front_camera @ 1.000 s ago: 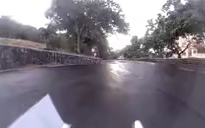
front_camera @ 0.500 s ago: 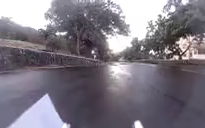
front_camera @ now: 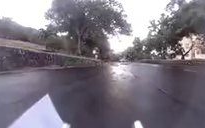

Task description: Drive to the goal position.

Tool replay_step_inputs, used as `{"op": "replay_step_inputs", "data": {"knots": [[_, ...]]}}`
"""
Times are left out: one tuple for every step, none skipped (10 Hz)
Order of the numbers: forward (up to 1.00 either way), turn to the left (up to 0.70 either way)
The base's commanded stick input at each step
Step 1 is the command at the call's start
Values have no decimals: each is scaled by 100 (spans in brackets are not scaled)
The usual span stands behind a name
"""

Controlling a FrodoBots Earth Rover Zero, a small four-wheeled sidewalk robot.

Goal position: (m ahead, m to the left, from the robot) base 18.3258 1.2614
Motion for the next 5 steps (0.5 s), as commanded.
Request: {"op": "replay_step_inputs", "data": {"knots": [[50, 0], [50, 0], [50, 0], [50, 0], [50, 0]]}}
